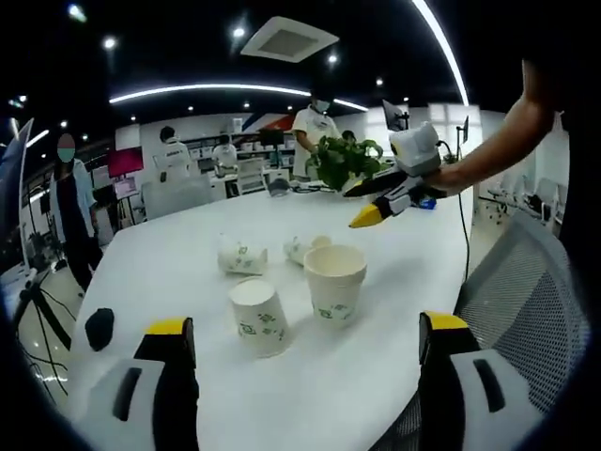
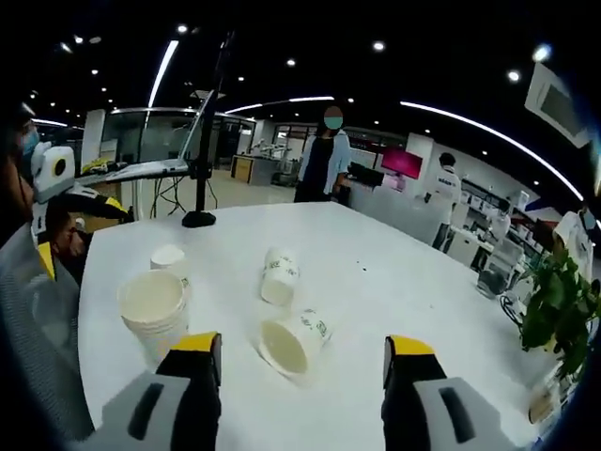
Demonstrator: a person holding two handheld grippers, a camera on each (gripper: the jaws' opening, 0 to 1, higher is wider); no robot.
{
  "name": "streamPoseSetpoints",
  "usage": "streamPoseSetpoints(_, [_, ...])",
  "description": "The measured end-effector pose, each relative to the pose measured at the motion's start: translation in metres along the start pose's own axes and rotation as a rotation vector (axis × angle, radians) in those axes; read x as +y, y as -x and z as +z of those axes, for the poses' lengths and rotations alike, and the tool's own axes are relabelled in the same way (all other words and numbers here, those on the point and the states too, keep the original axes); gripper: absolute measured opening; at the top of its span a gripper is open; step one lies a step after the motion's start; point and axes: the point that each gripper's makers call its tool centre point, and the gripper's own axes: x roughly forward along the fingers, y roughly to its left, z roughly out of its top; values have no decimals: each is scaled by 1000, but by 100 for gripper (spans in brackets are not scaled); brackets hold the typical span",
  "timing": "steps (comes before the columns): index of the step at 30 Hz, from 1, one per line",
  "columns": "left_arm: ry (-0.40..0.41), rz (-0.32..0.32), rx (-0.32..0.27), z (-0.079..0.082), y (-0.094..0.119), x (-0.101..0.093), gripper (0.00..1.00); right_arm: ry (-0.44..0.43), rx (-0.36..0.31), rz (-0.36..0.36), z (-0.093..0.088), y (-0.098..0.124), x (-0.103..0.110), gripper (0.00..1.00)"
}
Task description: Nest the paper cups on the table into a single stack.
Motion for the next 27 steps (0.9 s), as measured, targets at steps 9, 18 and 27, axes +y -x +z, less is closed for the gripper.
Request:
streamPoseSetpoints(9, [12,-12,16,-5,-2,-1,99,61,23,-12,-1,-11,-10,59])
streamPoseSetpoints(18, [-3,-18,39,-9,-3,-3,96,118,32,0,0,-29,-5,51])
streamPoseSetpoints(27, [-12,-3,40,-9,-2,0,95,191,101,12,-13,-46,-4,41])
